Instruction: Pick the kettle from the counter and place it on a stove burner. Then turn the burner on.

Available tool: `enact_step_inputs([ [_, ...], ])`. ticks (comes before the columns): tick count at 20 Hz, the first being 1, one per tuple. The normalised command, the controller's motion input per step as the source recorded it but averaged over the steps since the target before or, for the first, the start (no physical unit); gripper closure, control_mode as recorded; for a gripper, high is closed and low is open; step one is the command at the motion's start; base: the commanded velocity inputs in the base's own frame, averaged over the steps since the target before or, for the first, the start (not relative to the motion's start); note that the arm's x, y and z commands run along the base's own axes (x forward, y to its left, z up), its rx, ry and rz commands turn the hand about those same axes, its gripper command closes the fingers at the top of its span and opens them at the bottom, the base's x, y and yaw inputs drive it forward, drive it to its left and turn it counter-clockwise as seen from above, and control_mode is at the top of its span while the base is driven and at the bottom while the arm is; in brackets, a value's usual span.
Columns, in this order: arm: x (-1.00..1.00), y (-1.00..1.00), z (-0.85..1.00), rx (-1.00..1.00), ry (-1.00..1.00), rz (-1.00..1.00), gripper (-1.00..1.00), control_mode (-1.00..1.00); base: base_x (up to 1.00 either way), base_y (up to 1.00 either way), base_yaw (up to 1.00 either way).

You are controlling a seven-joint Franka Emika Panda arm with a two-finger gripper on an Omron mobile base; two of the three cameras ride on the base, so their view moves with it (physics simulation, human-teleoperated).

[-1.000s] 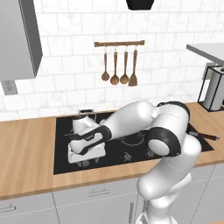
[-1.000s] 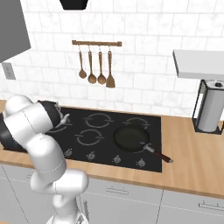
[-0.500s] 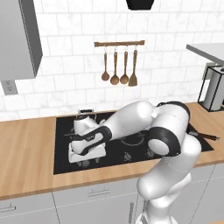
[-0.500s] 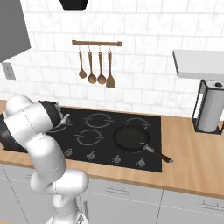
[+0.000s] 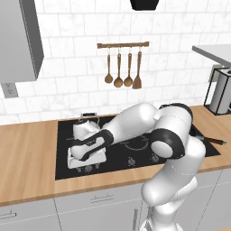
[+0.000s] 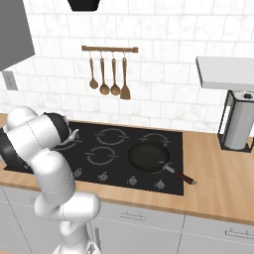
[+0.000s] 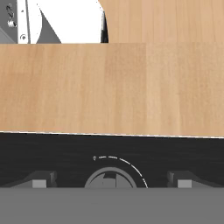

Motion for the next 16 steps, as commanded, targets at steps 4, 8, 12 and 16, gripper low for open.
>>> enact_step_inputs([
  [4, 0.01, 0.00, -0.11, 0.00, 0.00, 0.00, -1.00, -1.00, 0.00, 0.00, 0.00],
  [8, 0.00, 0.00, -0.28, 0.00, 0.00, 0.00, -1.00, -1.00, 0.00, 0.00, 0.00],
  [12, 0.00, 0.00, -0.13, 0.00, 0.00, 0.00, -1.00, -1.00, 0.00, 0.00, 0.00],
  [16, 0.00, 0.00, 0.00, 0.00, 0.00, 0.00, 1.00, -1.00, 0.00, 0.00, 0.00],
])
